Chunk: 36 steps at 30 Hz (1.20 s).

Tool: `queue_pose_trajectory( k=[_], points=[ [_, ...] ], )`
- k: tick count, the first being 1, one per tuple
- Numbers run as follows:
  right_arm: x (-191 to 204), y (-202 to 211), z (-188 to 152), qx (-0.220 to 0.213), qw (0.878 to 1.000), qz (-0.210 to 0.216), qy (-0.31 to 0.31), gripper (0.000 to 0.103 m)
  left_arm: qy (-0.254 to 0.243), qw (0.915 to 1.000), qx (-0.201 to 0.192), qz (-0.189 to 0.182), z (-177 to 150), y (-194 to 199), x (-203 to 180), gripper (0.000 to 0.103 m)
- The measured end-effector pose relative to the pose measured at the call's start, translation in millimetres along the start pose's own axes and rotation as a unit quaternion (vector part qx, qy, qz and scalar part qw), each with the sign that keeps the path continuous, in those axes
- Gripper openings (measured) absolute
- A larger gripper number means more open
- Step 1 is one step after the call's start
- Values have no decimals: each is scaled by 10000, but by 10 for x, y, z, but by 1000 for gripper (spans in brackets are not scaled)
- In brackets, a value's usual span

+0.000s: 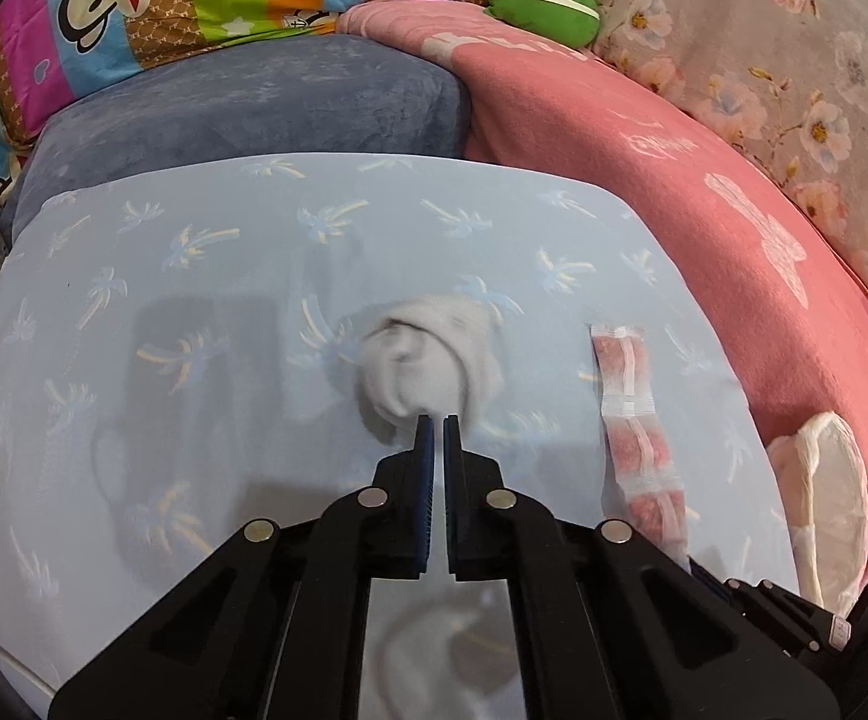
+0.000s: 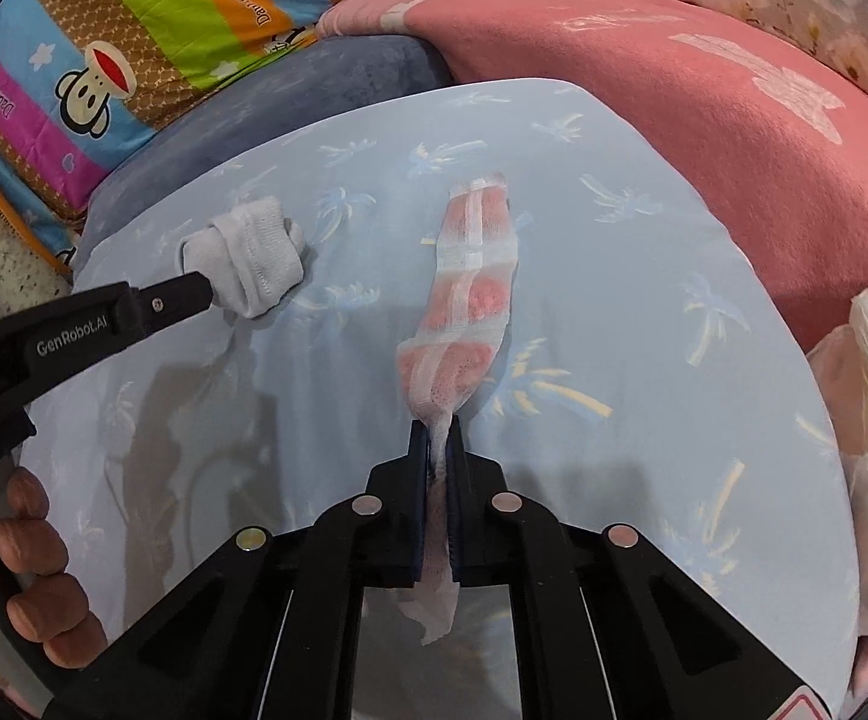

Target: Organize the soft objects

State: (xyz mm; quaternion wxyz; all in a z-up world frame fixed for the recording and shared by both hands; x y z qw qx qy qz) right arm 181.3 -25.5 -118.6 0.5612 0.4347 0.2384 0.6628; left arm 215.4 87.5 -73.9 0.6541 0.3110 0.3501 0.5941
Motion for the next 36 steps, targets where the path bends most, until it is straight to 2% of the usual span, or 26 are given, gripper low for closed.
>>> queue_pose_trajectory(
  k=[9, 13, 15, 17, 19, 22, 32, 33, 36],
  points=[
    [-191, 600, -127, -421, 9988, 66, -230, 5, -165, 9996, -104, -182, -277, 340, -146, 3],
    [-197, 782, -137, -561, 9981, 121, -233, 5, 32, 9994, 24, -333, -377, 385, -61, 4],
    [-187, 849, -121, -628, 9976, 169, -229, 5, 78, 9997, 11, -215, -375, 368, 20, 7],
    [-165, 877, -105, -665, 9973, 215, -223, 5, 78, 9999, -22, -89, -369, 351, 64, 22],
    [-149, 878, -63, -683, 9970, 275, -225, 5, 114, 9999, -75, 89, -335, 316, 121, 63],
    [-112, 829, 7, -683, 9968, 345, -235, 5, 132, 9994, -235, 222, -235, 262, 171, 75],
    [-12, 515, 340, -647, 9968, 432, -182, 5, 96, 9989, -126, 443, 122, -209, 168, 74],
    [-1, 480, 370, -637, 9968, 439, -175, 5, 103, 9989, -106, 448, 138, -250, 168, 72],
    [22, 411, 421, -607, 9970, 459, -165, 5, 66, 9992, 32, 385, 139, -327, 154, 50]
  ],
)
Point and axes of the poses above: each gripper's, at about its wrist camera, not at the fingertips, and y roughly against the way its jaws point, x to its left, z to its top, the point moved 2 cm from there along -y, roughly the way its jaws point, and after that the axes turned 10 degrees about z, right-handed, at the moved point
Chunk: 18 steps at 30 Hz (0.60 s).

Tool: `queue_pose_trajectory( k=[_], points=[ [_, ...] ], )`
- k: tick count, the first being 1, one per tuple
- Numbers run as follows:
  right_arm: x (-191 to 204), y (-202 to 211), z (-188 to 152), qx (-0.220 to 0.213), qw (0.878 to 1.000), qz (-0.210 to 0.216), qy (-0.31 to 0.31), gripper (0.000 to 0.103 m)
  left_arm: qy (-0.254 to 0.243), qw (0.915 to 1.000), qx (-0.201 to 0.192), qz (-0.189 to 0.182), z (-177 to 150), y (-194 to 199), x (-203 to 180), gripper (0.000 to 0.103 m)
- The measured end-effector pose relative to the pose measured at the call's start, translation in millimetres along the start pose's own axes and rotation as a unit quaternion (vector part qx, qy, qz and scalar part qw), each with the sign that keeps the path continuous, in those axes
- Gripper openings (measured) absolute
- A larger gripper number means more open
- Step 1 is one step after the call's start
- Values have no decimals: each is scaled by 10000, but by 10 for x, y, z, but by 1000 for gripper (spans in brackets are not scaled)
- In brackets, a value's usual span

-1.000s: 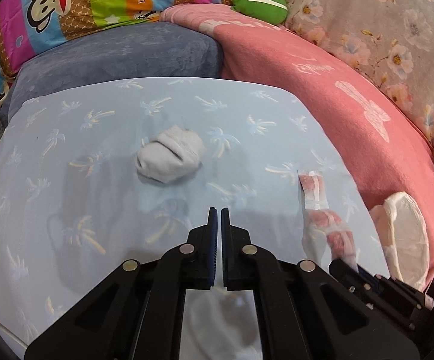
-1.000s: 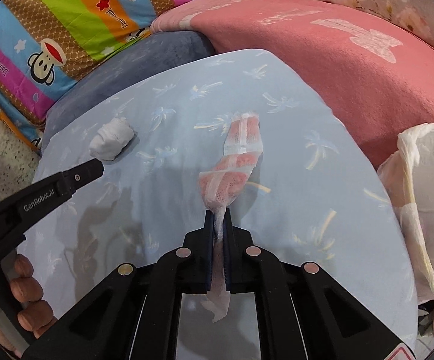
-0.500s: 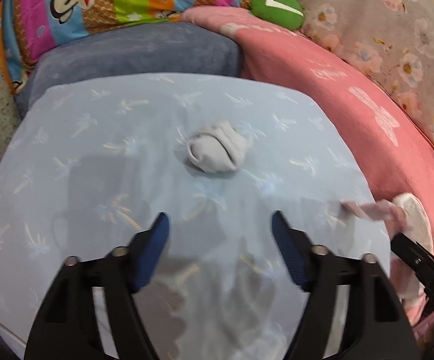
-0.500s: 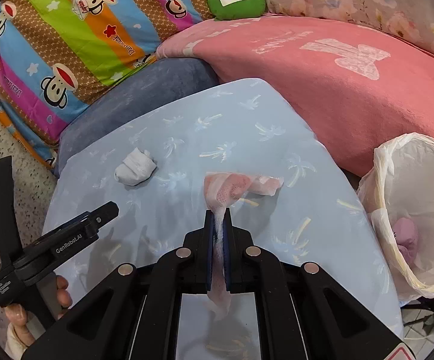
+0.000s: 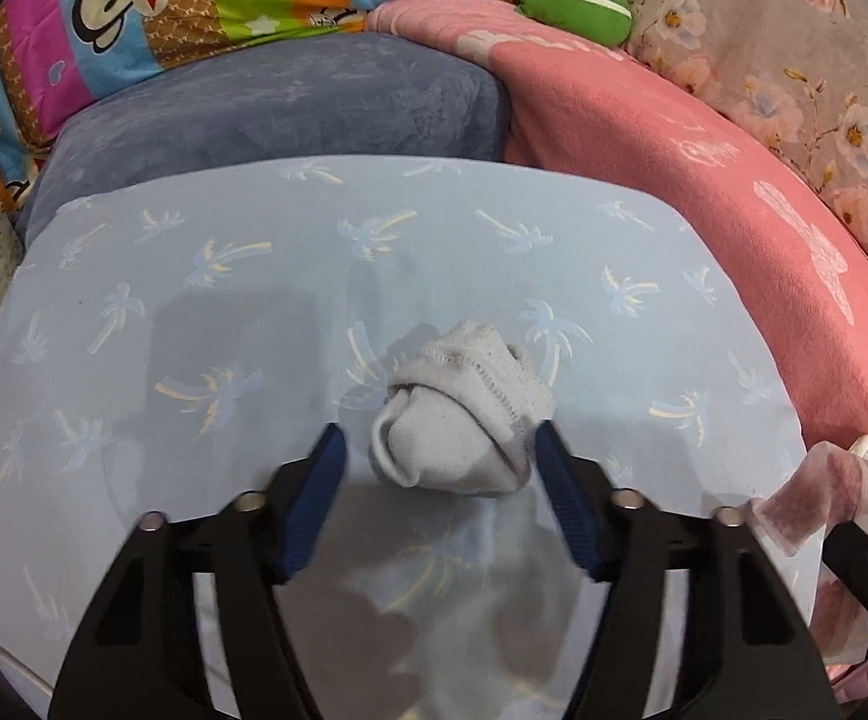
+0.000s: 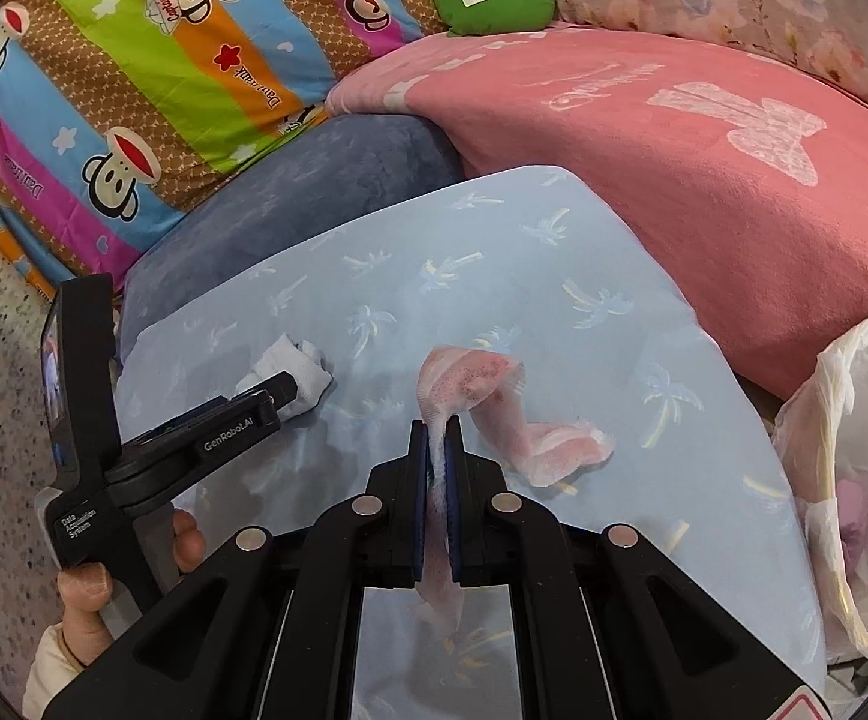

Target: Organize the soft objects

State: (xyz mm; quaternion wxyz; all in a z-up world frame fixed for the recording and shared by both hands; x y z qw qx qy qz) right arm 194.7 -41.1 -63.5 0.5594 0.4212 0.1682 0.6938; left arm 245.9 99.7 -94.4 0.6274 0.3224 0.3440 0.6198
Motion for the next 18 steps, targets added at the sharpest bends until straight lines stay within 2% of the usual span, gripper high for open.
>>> queue_pose_trajectory(
  k=[1, 4, 10, 18],
  points=[
    [5, -22, 2, 14, 10000, 7, 2, 5, -2, 10000, 60, -56, -7, -20, -8, 41],
    [16, -58, -20, 68, 10000, 17, 3, 5, -16, 10000, 16, -63, -40, 32, -30, 29],
    [21, 54, -82, 34, 10000, 12, -16, 5, -45, 9998, -94, -197, -109, 301, -119, 24],
    [-46, 490, -188, -232, 9997, -12, -82, 5, -299, 9984, -280, -385, -273, 721, -411, 23]
  ],
)
Point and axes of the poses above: each gripper's, at about its wrist camera, not at the fingertips, and y roughly against the way its jaws point, x to its left, z to its top, the point moved 2 cm from there along -y, roughly the way its jaws point, and after that the axes turned 10 degrees about z, right-handed, at the moved point
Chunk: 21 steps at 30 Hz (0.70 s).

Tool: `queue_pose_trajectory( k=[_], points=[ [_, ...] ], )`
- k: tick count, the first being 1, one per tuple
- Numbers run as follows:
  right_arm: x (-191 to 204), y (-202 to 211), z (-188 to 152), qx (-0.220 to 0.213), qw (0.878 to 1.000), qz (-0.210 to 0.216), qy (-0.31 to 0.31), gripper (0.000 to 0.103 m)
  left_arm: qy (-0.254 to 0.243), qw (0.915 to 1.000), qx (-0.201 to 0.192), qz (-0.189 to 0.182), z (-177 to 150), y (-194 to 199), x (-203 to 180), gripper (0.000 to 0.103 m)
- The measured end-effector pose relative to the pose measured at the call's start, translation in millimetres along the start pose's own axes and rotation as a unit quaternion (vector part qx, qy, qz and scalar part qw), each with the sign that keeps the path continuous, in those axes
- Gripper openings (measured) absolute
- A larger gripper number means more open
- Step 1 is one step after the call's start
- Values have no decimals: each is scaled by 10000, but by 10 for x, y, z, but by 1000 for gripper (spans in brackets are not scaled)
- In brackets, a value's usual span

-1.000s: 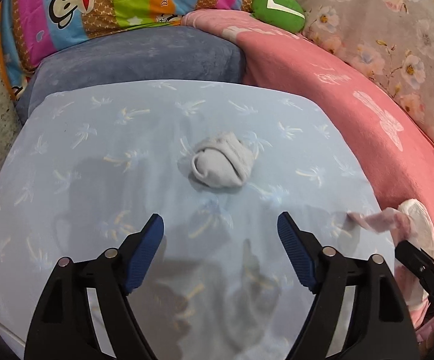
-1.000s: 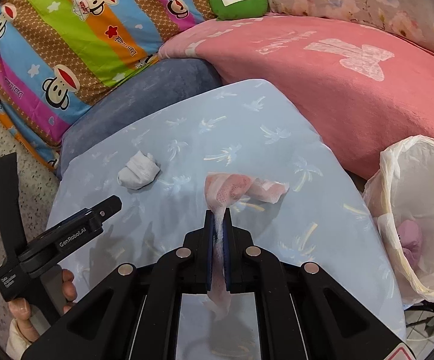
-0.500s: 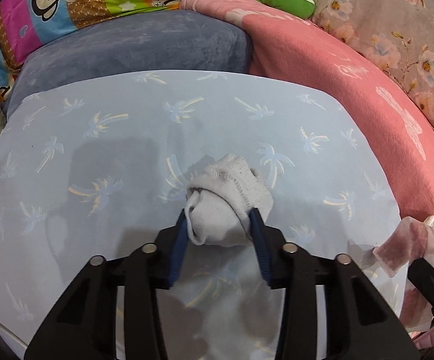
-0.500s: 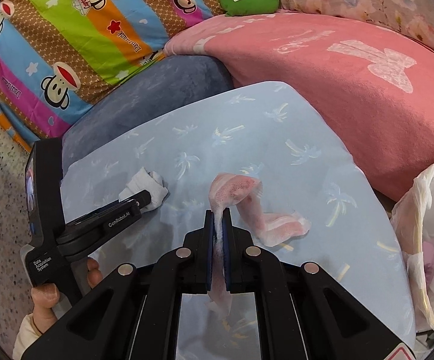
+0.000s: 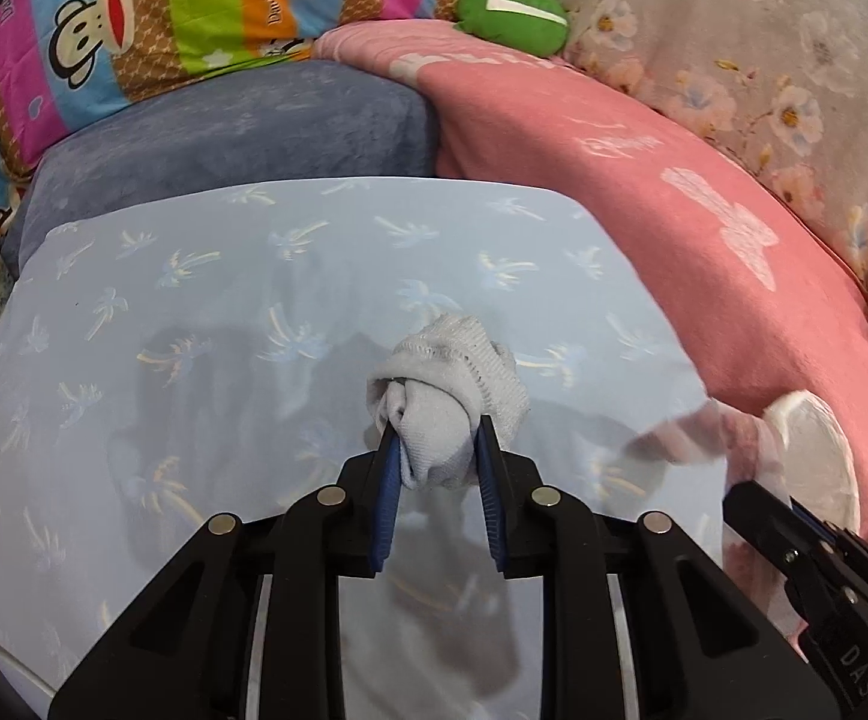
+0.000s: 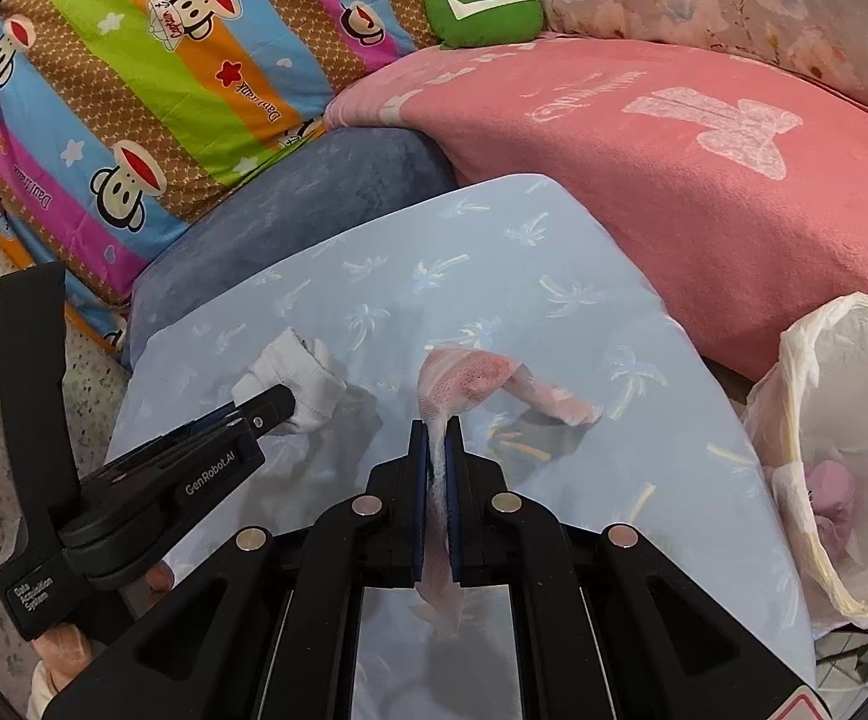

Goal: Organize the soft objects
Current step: 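Carry the grey sock and striped strip over the white bin and open both tools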

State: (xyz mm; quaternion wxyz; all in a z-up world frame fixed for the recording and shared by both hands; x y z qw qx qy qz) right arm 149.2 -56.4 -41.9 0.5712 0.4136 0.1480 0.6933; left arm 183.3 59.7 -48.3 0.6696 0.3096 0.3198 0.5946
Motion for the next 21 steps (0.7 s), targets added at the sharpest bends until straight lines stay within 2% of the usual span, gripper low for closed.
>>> queue_pose_trajectory(
  k=[10, 21],
  points=[
    [-299, 709, -64, -484, 9985, -154, -196, 5, -465, 9983, -93, -351, -172, 330, -559, 23],
    [-804, 1264, -115, -839, 9942, -447, -496, 5, -976, 9921, -185, -772, -293, 547, -1240, 24]
  ],
)
Point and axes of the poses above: each gripper's, at about its wrist camera, not at the fingertips, and y roughly against the way its jaws point, x to its left, z to its top, the point moved 2 cm from there along -y, roughly the way its jaws point, and after that the axes turned 10 degrees about z, right-handed, at the moved point
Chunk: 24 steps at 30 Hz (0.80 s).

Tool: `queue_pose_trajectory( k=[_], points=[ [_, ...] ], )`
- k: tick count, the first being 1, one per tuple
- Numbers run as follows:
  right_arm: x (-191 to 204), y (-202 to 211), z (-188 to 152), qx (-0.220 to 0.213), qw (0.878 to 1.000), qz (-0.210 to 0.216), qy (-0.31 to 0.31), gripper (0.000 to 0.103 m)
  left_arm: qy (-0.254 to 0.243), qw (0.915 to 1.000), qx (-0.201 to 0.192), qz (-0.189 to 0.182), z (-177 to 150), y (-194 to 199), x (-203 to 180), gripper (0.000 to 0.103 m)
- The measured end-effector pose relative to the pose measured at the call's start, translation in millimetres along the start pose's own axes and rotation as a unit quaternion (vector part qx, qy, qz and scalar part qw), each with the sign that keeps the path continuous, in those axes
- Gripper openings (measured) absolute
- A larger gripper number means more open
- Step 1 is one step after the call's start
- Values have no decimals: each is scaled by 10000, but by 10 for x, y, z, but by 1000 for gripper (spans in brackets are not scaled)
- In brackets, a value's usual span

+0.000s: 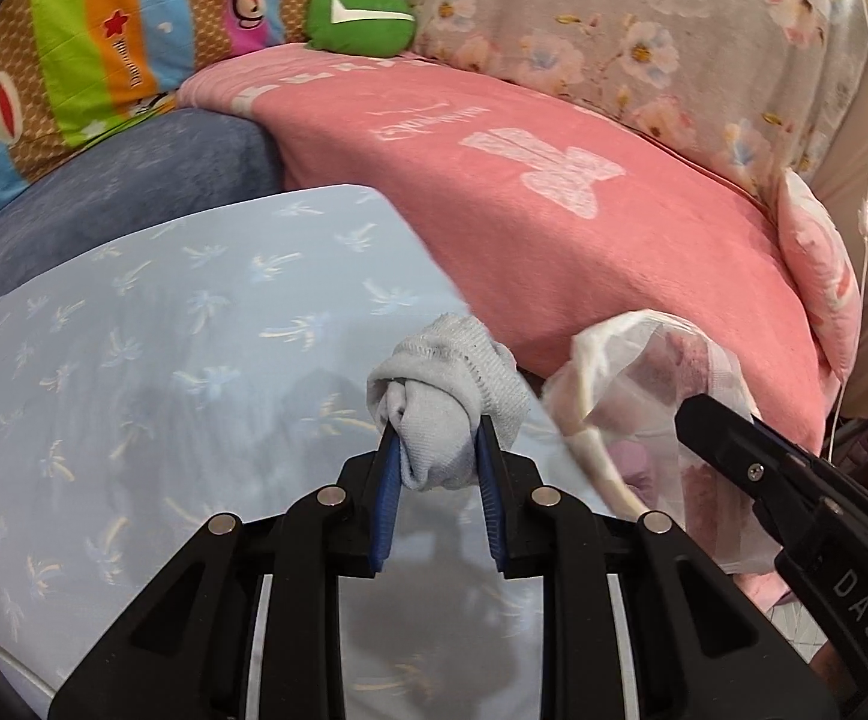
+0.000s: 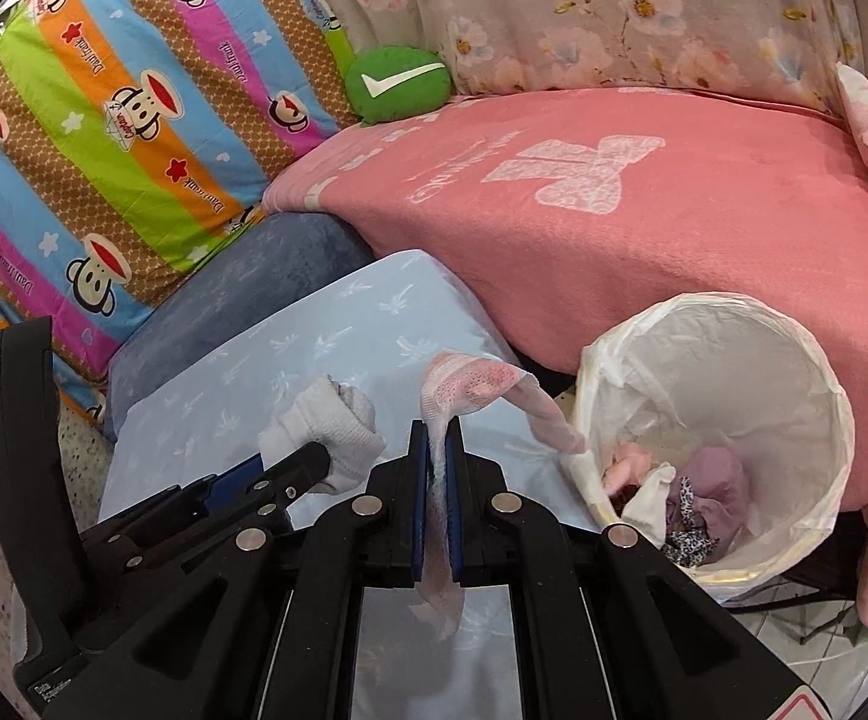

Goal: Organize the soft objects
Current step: 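Carry the grey sock and striped strip over the white bin and open both tools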

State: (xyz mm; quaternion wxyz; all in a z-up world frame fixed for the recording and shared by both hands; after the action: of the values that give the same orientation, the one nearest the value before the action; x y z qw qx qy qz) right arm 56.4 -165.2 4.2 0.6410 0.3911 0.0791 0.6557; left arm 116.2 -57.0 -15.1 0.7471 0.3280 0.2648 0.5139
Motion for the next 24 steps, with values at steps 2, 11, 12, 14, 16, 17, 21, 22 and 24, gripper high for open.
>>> queue_pose_trajectory(
  k=[2, 11, 12, 14, 16, 17, 21, 22, 24],
  points=[
    [-125, 76, 20, -66, 9999, -74, -76, 5, -111, 9999, 1, -77, 2, -6, -141, 24],
    [-724, 356, 95, -311, 9978, -391, -438, 5, -549, 9974, 56, -467, 53, -55, -755, 24],
    [-792, 386, 104, -336, 9974, -425, -477, 5, -604, 9969, 50, -507, 64, -59, -825, 25],
    [-893, 429, 117, -373, 9968, -478, -526, 5, -675, 9959, 53, -606, 83, -74, -938, 25],
    [-989, 473, 127, -413, 9961, -527, -576, 5, -716, 9948, 60, -722, 104, -85, -1046, 26],
    [-1037, 492, 134, -431, 9957, -550, -600, 5, -745, 9941, 57, -784, 118, -92, -1104, 26],
    [-1192, 545, 173, -486, 9945, -633, -684, 5, -871, 9926, -16, -843, 162, -110, -1267, 42],
    [-1227, 557, 183, -499, 9942, -653, -700, 5, -900, 9926, -77, -811, 175, -104, -1297, 56],
    [-1276, 574, 207, -524, 9937, -684, -721, 5, -914, 9929, -203, -735, 193, -74, -1323, 70]
  ],
)
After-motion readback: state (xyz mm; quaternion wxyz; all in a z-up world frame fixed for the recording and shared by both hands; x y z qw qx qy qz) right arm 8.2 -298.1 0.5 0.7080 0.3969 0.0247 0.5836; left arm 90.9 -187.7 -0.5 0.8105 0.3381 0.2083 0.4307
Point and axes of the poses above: each gripper's, at about its wrist camera, not at the fingertips, and y roughly against the way its jaws point, x to its left, z to its top, the point moved 2 cm from there along -y, roughly the way its jaws point, and after that the axes turned 10 degrees about z, right-handed, at the moved point
